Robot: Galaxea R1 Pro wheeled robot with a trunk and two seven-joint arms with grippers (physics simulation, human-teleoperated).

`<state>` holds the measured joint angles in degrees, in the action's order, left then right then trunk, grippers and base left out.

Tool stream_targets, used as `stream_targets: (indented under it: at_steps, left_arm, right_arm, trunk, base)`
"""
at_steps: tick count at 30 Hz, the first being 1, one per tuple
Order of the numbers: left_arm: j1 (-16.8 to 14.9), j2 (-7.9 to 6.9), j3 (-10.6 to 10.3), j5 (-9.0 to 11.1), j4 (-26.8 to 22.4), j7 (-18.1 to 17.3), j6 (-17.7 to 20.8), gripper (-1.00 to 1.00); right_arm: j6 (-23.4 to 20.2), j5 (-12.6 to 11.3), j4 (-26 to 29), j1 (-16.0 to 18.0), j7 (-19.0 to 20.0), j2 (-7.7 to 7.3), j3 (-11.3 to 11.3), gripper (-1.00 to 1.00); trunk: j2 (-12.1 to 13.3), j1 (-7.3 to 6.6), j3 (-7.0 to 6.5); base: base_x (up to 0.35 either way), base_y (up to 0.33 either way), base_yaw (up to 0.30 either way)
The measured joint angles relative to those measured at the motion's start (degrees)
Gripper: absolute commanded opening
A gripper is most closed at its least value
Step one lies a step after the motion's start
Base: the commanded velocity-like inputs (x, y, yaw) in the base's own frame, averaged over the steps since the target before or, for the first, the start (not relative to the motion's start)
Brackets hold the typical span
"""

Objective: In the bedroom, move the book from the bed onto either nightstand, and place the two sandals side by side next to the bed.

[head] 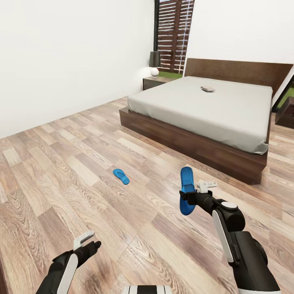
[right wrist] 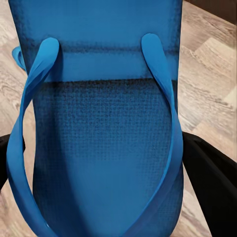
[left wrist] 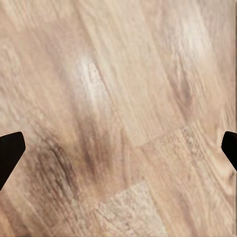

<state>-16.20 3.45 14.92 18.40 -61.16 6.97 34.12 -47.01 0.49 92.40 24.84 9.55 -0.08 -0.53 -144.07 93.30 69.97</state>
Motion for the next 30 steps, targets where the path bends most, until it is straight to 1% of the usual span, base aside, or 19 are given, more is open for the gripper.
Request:
stream_targets:
  at_steps: [5, 11, 17, 30]
  left_arm:
    - [-0.4, 0.07, -0.06, 0.02, 1.67, 0.09, 0.2, 1.0]
    - [-0.48, 0.04, -0.08, -0.03, 2.11, 0.13, 0.16, 1.0]
    - [-0.48, 0.07, -0.59, -0.26, 1.84, 0.03, -0.57, 1.0]
    - [-0.48, -0.03, -0.6, -0.01, 2.16, -0.07, -0.58, 1.0]
  right_arm:
    - [-0.48, -0.24, 0.0, 0.03, 0.23, 0.01, -0.34, -1.0]
    - [-0.17, -0.06, 0.0, 0.05, 0.34, 0.0, -0.58, -1.0]
    - [-0.09, -0.01, 0.0, 0.04, 0.36, 0.01, -0.74, -1.0]
    - [-0.16, 0.02, 0.0, 0.08, 0.32, 0.14, -1.07, -1.0]
  trunk:
    - [0.07, -0.13, -1.11]
    - [0.15, -0.28, -2.44]
    - [0.15, -0.3, -2.45]
    - [0.15, -0.31, -2.45]
  base:
    - [0.0, 0.0, 0.0]
    - [0.0, 0.0, 0.0]
    - [0.074, -0.012, 0.0]
    - [0.32, 0.002, 0.0]
